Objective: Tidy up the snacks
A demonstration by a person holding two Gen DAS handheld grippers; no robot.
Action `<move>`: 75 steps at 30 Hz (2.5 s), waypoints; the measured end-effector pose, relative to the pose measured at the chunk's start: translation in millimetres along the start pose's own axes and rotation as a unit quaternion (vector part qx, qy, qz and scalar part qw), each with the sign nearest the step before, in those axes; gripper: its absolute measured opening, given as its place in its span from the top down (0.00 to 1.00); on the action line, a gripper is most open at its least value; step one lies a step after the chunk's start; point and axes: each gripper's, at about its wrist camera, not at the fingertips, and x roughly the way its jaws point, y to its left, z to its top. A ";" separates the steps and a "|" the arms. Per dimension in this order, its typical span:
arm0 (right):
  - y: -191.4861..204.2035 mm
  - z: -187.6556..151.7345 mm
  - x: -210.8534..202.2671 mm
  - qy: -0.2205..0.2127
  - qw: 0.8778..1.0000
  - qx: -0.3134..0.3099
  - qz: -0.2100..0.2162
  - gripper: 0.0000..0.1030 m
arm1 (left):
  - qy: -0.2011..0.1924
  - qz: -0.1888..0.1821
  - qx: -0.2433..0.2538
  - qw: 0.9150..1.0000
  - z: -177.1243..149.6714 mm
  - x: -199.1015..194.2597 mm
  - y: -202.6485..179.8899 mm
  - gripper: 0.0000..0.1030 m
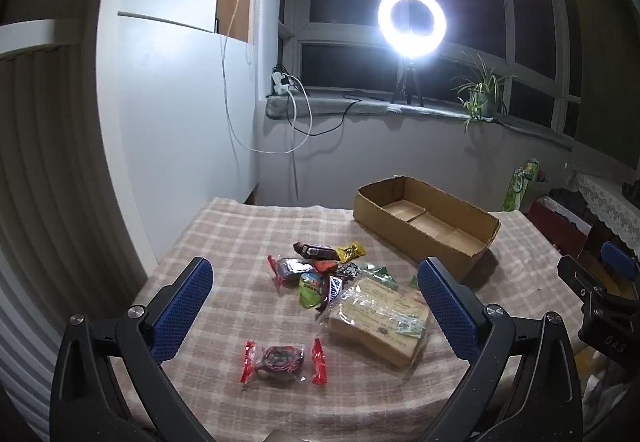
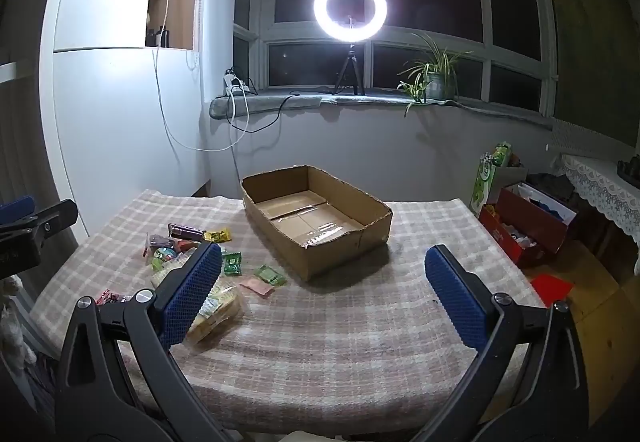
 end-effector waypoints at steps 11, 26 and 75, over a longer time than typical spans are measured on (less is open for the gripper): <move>-0.6 -1.4 0.7 0.001 1.000 0.002 -0.001 0.00 | 0.005 -0.002 0.008 1.000 0.1 2.5 -6.9 0.01; 1.0 0.2 1.1 0.002 1.000 0.000 -0.001 0.00 | 0.005 -0.003 0.008 1.000 0.4 2.9 -8.0 0.01; 9.4 -16.0 18.3 0.033 0.999 -0.001 0.017 0.00 | 0.025 -0.006 0.003 1.000 -8.3 13.4 -5.4 0.01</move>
